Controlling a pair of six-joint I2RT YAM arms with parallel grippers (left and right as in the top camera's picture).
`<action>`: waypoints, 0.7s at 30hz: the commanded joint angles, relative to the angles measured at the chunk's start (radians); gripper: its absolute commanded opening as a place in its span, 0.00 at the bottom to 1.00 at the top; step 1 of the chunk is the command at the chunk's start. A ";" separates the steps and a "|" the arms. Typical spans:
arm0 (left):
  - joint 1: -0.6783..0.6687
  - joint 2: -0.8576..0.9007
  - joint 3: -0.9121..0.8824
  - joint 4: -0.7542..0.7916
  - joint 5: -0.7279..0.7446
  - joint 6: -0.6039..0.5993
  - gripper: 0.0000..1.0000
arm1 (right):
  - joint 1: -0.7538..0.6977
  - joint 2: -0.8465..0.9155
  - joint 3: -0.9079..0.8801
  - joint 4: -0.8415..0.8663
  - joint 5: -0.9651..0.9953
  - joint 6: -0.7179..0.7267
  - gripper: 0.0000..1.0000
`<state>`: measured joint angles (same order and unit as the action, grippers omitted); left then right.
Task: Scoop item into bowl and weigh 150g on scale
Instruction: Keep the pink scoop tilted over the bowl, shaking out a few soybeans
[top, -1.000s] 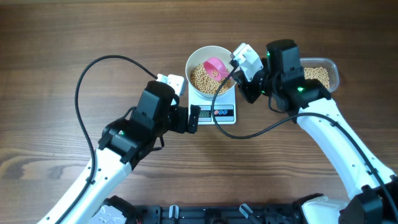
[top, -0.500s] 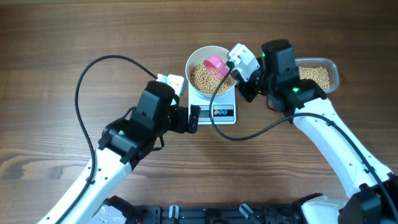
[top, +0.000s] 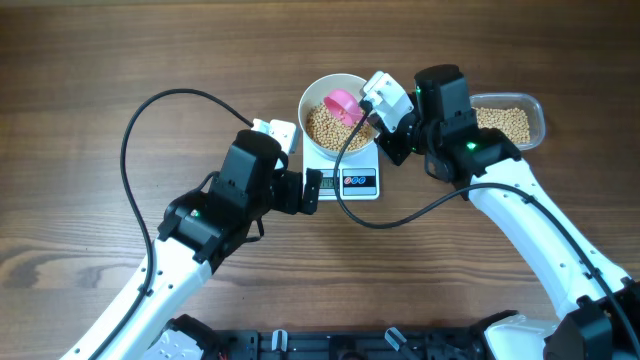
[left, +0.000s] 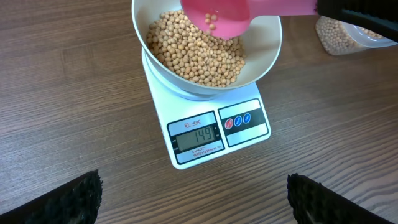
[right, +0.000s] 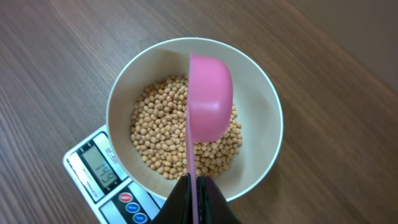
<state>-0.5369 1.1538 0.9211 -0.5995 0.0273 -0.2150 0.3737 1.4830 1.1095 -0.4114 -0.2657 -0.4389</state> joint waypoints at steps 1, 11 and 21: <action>-0.005 0.006 0.015 0.003 0.009 0.001 1.00 | 0.003 0.012 0.010 0.000 -0.045 0.122 0.04; -0.005 0.006 0.015 0.003 0.009 0.002 1.00 | -0.005 0.011 0.010 0.013 -0.050 0.337 0.04; -0.005 0.006 0.015 0.003 0.008 0.001 1.00 | -0.007 0.011 0.011 0.056 -0.072 0.363 0.04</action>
<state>-0.5369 1.1538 0.9211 -0.5991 0.0273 -0.2150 0.3706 1.4830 1.1095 -0.3691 -0.2993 -0.0978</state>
